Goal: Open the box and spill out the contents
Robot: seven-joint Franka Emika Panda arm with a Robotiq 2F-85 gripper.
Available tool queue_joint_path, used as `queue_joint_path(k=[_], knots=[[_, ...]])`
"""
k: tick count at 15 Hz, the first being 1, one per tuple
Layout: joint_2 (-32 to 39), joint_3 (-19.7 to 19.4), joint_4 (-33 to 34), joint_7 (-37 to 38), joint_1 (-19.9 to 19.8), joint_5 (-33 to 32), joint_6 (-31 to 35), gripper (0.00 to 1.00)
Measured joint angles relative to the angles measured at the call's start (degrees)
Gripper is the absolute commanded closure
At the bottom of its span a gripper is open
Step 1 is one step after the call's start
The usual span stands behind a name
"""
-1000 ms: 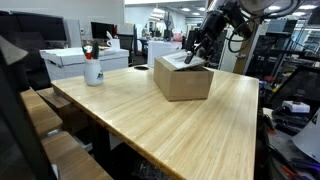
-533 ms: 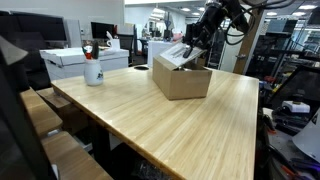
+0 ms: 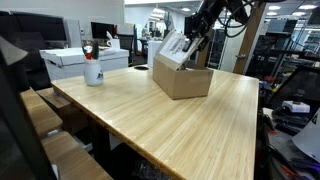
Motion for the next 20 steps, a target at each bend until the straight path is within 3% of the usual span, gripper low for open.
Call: queue_joint_path(k=[11, 20], knots=[[0.35, 1.95, 7.26, 3.83, -0.90, -17.12, -13.44, 0.96], [0.35, 6.91, 14.13, 12.03, -1.11, -33.20, -21.35, 0.96]])
